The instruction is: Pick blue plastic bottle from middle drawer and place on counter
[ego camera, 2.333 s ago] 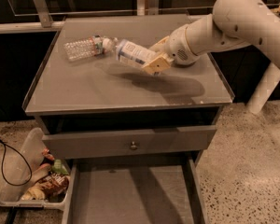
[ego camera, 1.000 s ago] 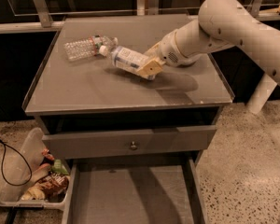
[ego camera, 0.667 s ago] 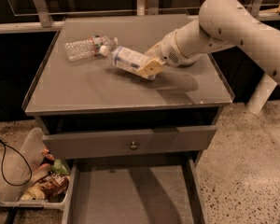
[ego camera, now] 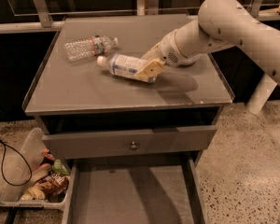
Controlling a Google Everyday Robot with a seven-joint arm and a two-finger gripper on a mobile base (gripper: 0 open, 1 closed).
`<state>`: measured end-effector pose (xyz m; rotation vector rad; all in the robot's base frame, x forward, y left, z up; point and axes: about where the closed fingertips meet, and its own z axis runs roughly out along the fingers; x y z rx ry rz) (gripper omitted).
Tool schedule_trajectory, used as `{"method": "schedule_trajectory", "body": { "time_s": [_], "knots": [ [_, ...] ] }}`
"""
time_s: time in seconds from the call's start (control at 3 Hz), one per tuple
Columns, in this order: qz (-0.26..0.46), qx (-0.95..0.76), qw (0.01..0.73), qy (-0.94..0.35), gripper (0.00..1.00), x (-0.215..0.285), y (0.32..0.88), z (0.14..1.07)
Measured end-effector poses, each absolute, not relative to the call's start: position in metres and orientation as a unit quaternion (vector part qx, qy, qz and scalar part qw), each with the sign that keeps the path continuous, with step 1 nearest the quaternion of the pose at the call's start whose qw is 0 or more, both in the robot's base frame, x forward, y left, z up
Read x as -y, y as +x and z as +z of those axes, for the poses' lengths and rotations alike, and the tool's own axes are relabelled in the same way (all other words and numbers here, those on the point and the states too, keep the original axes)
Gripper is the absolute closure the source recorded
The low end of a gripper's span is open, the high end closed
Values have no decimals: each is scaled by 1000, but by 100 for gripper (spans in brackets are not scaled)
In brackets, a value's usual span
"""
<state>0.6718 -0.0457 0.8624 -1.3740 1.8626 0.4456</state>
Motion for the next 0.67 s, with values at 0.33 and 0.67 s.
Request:
{"method": "schedule_trajectory", "body": {
  "time_s": [0.33,0.67],
  "knots": [
    [175,-730,382,-539,0,46,672,862],
    [175,-730,382,-539,0,46,672,862]
  ]
}}
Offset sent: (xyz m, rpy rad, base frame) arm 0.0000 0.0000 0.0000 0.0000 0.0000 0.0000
